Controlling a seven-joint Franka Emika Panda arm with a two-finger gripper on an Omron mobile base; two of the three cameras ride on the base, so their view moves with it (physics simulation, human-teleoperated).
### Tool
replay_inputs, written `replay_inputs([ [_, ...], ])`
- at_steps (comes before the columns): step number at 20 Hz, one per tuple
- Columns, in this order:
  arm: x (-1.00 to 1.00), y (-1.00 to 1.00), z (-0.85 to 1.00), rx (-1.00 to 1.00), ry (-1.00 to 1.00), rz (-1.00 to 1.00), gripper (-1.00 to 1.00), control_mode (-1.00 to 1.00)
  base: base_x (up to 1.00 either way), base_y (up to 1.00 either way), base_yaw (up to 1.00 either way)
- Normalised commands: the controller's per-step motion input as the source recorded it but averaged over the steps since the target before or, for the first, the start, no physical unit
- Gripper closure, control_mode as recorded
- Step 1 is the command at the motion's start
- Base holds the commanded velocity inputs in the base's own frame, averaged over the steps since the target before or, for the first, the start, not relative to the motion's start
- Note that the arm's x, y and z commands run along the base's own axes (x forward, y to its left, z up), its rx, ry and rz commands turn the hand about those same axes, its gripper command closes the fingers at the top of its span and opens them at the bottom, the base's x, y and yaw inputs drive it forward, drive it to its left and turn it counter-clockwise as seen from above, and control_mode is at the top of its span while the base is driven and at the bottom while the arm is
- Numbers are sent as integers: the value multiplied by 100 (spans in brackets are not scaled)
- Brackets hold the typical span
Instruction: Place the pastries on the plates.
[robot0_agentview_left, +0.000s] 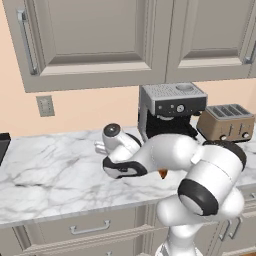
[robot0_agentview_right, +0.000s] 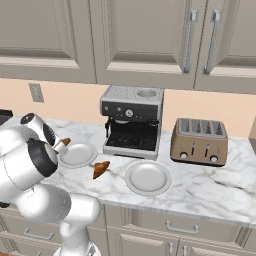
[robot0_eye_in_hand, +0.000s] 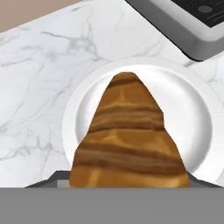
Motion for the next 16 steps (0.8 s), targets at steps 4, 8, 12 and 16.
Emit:
replay_inputs([
  [4, 0, -32, 0, 0, 2, -9, 100, -100, 0, 0, 0],
  [8, 7, -3, -9, 0, 0, -1, 100, -100, 0, 0, 0],
  [12, 22, -5, -16, 0, -2, 0, 100, -100, 0, 0, 0],
  [16, 26, -9, -1, 0, 0, 0, 100, -100, 0, 0, 0],
])
